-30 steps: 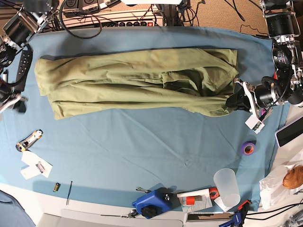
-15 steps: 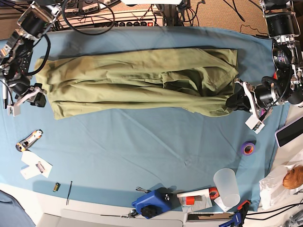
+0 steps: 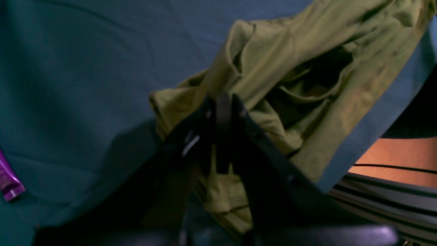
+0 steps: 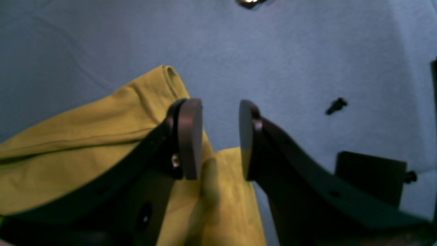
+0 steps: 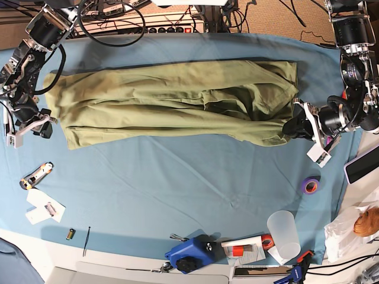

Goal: Layout the t-shirt on the table in an organized manner, then fold the t-shirt properly
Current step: 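Release and reposition the right gripper along the folded edge, then grasp the folded edge with the right gripper and pull it taut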

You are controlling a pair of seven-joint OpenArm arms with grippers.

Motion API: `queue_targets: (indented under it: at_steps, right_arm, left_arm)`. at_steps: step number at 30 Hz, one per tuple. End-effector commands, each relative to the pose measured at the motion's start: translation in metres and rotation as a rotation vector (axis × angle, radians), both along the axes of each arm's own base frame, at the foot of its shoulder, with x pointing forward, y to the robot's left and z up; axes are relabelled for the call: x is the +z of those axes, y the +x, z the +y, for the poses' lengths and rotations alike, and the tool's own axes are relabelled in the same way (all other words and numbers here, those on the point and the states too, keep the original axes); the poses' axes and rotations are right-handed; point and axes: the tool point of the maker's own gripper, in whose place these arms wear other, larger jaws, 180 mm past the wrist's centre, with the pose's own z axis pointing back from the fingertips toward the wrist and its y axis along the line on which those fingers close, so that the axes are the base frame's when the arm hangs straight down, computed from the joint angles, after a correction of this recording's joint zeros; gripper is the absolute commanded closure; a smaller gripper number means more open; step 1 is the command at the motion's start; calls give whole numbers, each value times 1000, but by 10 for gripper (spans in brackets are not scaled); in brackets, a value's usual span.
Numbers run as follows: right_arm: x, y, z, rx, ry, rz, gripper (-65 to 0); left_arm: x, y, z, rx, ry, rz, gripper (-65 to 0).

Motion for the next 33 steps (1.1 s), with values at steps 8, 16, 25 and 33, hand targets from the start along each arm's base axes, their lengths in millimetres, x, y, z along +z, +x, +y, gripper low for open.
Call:
queue_targets:
  at_steps: [8,16,25,33]
  right_arm:
    - [-7,22,18,84,-32,-4,-189]
    - [-12,36,21,81,-37,23,-189]
    - [-19,32,21,80,-26,58,-189]
    - [-59,16,28,92,75,144,-189]
  left_arm:
    - [16,10,2,3,-12,-60,0]
    - [16,10,2,3,-12,-60,0]
    - [16,10,2,3,-12,-61,0]
    - [17,10,0,4,-20,-63,0]
